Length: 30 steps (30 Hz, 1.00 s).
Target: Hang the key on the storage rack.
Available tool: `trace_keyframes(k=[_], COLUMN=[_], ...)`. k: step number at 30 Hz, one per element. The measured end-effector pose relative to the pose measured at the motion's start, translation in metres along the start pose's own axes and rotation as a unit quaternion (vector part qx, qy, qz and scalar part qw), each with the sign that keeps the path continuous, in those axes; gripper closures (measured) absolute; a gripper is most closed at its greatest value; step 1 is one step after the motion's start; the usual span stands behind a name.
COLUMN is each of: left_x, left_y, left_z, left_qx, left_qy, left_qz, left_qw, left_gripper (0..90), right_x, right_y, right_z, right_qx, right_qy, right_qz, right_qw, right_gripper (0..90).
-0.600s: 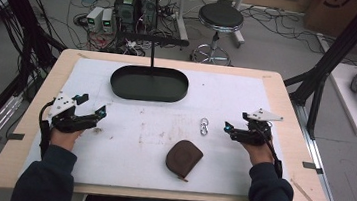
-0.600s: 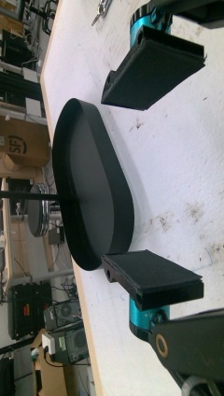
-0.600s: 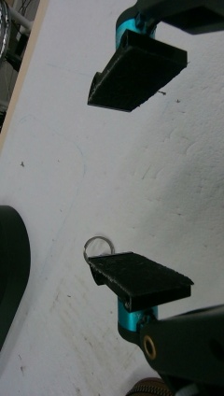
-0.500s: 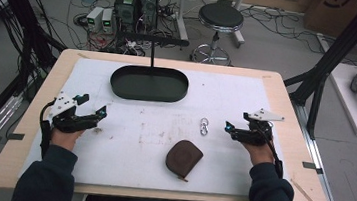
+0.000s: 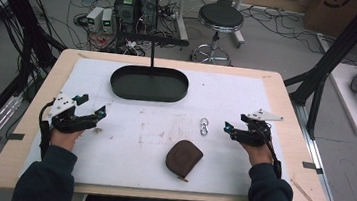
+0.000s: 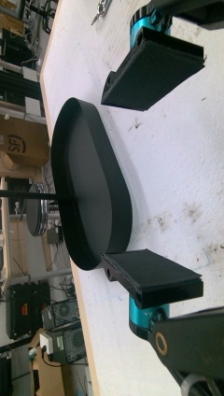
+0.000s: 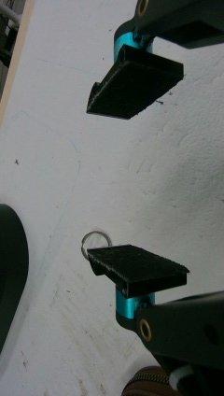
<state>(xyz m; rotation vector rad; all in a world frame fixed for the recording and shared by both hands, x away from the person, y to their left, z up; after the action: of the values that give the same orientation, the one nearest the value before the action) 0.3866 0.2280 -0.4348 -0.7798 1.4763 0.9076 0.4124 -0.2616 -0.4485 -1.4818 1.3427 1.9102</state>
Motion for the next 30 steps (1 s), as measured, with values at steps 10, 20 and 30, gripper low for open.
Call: trace_keyframes(k=[10,20,30], left_x=[0.0,0.002,0.003], left_y=[0.006,0.005,0.005], left_z=[0.0,0.003,0.004], left_qx=[-0.001,-0.002,-0.002], left_qy=[0.001,0.005,0.003], left_qz=[0.001,0.005,0.009], left_qw=[1.0,1.0,1.0], left_gripper=[21.4,22.1,22.7], right_x=[-0.003,-0.024,-0.011], right_y=[-0.016,-0.04,-0.063], right_z=[0.023,0.051,0.058], right_qx=[-0.011,-0.046,-0.024], right_qy=[0.016,0.017,0.016], right_qz=[0.021,0.04,0.076], right_qw=[0.9996,0.9979,0.9967], right_gripper=[34.4,46.2,57.9])
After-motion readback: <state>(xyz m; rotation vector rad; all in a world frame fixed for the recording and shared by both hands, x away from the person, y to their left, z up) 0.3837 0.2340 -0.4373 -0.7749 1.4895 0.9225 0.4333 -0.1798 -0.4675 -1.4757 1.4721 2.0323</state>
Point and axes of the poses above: each handheld gripper's, and its own axes: y roughly backward along the jaws, x roughly out of its underside, z roughly to its left, the point moved 7 cm from there along -y, roughly forward along the jaws, and after that the axes turned 7 degrees about -z, right-handed, at the moved point
